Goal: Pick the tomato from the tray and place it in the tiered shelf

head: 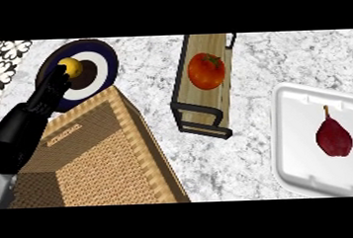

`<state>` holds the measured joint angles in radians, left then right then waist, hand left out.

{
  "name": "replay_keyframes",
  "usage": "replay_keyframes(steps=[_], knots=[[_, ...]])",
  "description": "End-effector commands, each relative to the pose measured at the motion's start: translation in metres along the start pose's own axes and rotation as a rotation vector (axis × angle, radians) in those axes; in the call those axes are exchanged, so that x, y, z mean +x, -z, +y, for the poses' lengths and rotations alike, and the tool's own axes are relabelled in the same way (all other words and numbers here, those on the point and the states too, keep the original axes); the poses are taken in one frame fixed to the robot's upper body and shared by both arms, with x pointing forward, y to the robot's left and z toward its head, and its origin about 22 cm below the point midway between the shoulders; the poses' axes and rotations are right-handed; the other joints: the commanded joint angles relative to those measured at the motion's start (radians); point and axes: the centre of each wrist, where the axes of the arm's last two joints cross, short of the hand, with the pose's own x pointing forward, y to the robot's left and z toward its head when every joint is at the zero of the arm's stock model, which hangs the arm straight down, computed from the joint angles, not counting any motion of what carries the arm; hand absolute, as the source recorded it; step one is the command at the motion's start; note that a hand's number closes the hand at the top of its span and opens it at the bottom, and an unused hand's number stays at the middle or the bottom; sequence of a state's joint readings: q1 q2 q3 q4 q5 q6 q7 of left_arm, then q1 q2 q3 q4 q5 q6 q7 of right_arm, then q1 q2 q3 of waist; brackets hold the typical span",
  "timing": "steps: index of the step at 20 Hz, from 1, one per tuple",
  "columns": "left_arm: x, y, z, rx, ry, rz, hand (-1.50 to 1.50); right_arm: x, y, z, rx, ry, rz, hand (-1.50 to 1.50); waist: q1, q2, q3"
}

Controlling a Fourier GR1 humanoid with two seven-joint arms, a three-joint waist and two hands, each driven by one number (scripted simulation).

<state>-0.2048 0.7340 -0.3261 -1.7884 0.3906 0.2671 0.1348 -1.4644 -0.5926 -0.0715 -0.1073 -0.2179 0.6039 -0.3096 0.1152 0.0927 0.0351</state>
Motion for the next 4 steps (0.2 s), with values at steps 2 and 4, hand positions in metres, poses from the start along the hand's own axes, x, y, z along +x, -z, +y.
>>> replay_keyframes(steps=[2,4], knots=[[-0.044,-0.016,-0.024,-0.071,-0.049,0.202,0.00,0.004,-0.018,-0.020,0.034,-0.045,-0.001,-1.50,0.010,0.026,-0.031],[-0.041,-0.013,-0.031,-0.083,-0.055,0.181,0.00,0.010,-0.019,-0.023,0.039,-0.065,0.009,-1.50,0.005,0.023,-0.032]])
